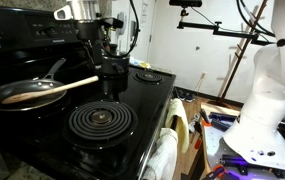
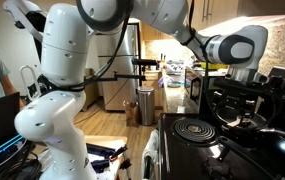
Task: Remove the wooden spoon from the pen and put it on the counter
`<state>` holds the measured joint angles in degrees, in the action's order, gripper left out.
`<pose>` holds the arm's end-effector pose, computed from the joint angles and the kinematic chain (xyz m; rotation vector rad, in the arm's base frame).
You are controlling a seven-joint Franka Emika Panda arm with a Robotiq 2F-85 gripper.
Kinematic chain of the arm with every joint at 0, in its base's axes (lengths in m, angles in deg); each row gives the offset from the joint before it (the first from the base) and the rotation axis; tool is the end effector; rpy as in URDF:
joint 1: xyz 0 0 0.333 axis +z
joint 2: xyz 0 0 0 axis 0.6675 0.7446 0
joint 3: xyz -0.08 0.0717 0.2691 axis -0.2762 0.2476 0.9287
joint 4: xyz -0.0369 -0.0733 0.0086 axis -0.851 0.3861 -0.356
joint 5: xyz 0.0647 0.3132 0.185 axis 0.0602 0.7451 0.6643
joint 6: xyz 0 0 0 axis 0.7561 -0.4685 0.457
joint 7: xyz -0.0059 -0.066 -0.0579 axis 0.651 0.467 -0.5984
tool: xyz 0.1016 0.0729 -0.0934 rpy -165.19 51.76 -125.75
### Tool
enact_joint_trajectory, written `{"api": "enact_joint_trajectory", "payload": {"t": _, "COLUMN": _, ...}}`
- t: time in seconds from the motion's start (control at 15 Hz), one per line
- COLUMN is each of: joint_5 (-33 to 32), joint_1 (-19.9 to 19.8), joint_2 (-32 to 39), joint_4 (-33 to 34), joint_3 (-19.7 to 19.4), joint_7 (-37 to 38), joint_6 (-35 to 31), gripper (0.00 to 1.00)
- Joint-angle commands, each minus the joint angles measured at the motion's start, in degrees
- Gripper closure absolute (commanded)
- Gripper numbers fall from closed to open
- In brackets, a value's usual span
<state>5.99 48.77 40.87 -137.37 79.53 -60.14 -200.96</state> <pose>0.5862 0.1227 0.3183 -2.8300 -1.3385 0.1797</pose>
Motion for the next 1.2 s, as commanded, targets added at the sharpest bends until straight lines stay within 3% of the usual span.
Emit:
{"api": "enact_joint_trajectory", "payload": {"t": 0.0, "joint_5": -3.2, "joint_1": -0.4, "joint_2": 3.7, "joint_4": 2.1, "joint_3": 0.7, "joint_7": 1.0, "joint_6": -2.4, "gripper": 0.0}}
{"api": "enact_joint_trajectory", "payload": {"t": 0.6, "joint_5": -2.5, "joint_1": -0.6, "joint_2": 8.0, "joint_4": 4.1, "joint_3": 1.6, "joint_7": 1.5, "joint_6": -5.8, "gripper": 0.0}}
{"api": "enact_joint_trajectory", "payload": {"t": 0.67, "joint_5": -2.5, "joint_1": -0.6, "joint_2": 8.2, "joint_4": 4.3, "joint_3": 1.7, "joint_7": 1.7, "joint_6": -6.1, "gripper": 0.25}}
{"api": "enact_joint_trajectory", "payload": {"t": 0.8, "joint_5": -2.4, "joint_1": -0.5, "joint_2": 8.5, "joint_4": 4.9, "joint_3": 1.8, "joint_7": 1.9, "joint_6": -5.9, "gripper": 0.33}}
{"api": "enact_joint_trajectory", "payload": {"t": 1.13, "joint_5": -2.4, "joint_1": -0.7, "joint_2": 8.4, "joint_4": 5.2, "joint_3": 1.6, "joint_7": 3.3, "joint_6": -6.4, "gripper": 0.67}}
